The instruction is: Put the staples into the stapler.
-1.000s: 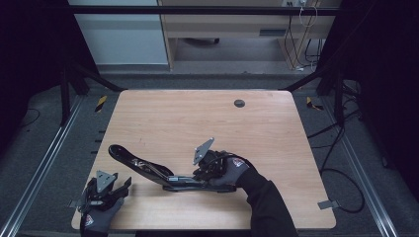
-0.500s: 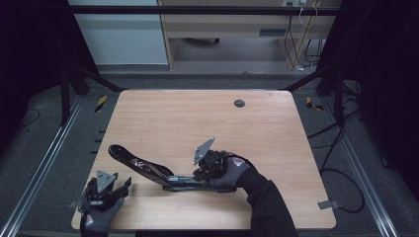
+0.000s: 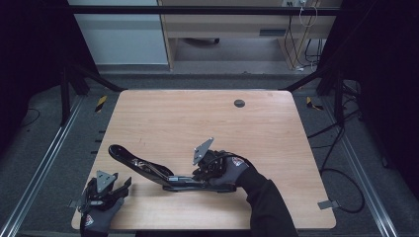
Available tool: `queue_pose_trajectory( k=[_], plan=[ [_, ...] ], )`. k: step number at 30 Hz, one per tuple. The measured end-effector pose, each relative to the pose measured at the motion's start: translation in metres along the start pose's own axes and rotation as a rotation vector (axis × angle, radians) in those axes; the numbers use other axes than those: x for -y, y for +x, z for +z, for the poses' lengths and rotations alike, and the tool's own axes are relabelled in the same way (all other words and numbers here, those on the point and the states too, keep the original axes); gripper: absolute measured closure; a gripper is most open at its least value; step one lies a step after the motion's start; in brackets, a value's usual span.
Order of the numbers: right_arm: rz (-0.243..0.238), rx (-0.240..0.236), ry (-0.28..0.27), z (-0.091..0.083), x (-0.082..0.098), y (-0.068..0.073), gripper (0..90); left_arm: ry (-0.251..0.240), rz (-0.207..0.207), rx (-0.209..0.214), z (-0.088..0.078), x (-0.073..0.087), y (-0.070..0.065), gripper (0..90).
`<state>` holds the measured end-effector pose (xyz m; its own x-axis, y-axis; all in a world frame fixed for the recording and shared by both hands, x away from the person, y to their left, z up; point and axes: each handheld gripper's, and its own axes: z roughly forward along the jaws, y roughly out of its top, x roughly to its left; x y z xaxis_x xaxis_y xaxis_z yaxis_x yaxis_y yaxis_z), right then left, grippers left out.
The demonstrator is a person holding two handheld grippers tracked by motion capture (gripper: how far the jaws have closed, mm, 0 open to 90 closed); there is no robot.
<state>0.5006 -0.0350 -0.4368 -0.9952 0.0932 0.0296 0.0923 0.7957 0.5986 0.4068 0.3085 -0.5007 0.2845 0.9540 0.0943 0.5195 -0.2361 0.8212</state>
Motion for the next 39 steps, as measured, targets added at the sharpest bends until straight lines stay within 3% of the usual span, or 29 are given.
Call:
queue_pose_trajectory(
  k=[14,25,31,34,39],
  plan=[
    [-0.006,-0.023,-0.003,-0.001,0.003,-0.003,78.3,0.001,-0.001,0.001,0.0,0.0,0.0,45.1],
    [0.0,-0.01,0.01,0.002,0.003,-0.001,76.7,0.002,0.001,0.001,0.0,0.0,0.0,45.1],
    [0.014,-0.011,-0.01,0.0,0.005,0.0,74.0,0.001,-0.002,0.002,0.0,0.0,0.0,45.1],
    [0.029,0.021,-0.054,-0.007,0.007,0.0,72.4,0.0,-0.004,0.001,0.0,0.0,0.0,45.1],
    [0.056,0.07,-0.079,-0.013,0.009,0.002,72.5,-0.003,-0.007,0.003,0.0,0.0,0.0,45.1]
  ],
)
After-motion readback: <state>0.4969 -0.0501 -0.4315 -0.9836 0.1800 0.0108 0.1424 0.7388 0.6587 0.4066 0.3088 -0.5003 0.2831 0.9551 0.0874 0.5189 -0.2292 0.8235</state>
